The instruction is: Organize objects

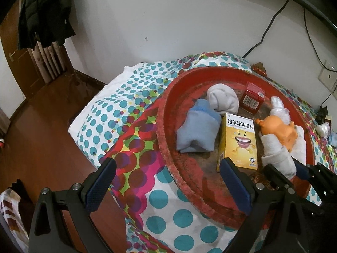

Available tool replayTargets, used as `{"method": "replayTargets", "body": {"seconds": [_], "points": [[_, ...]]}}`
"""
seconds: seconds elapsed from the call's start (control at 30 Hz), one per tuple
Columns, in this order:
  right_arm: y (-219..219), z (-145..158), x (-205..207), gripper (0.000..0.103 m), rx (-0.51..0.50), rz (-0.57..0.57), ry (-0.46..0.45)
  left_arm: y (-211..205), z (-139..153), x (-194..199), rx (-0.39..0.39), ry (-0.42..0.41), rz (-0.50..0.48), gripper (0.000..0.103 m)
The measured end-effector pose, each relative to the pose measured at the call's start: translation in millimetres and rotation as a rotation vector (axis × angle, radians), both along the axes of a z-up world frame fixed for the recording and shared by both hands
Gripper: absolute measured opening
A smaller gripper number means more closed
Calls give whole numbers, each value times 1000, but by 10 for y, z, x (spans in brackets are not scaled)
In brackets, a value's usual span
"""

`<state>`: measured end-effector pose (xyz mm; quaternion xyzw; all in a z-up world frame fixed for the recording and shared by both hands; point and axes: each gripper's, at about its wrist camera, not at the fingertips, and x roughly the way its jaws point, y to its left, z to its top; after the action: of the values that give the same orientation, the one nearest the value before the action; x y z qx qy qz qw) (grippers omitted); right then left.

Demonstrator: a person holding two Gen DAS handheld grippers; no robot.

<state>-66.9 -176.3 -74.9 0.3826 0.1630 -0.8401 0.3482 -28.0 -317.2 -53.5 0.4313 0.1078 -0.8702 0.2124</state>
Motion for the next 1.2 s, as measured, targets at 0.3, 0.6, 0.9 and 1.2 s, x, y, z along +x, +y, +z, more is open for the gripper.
{"method": "replayTargets", "body": {"seconds": [0.3,0.6,0.9,1.2], "points": [[68,148,13,65,3,-45,-3,20,28,12,-4,6,16,100],[409,336,78,68,42,-219,-14,101,55,-4,-2,10,4,100],[614,307,277,69,84,-275,-68,326,98,-52,-38,3,-61,102],[662,237,291,69,115,-277,-73,475,123,-65,-44,24,-143,103]]}}
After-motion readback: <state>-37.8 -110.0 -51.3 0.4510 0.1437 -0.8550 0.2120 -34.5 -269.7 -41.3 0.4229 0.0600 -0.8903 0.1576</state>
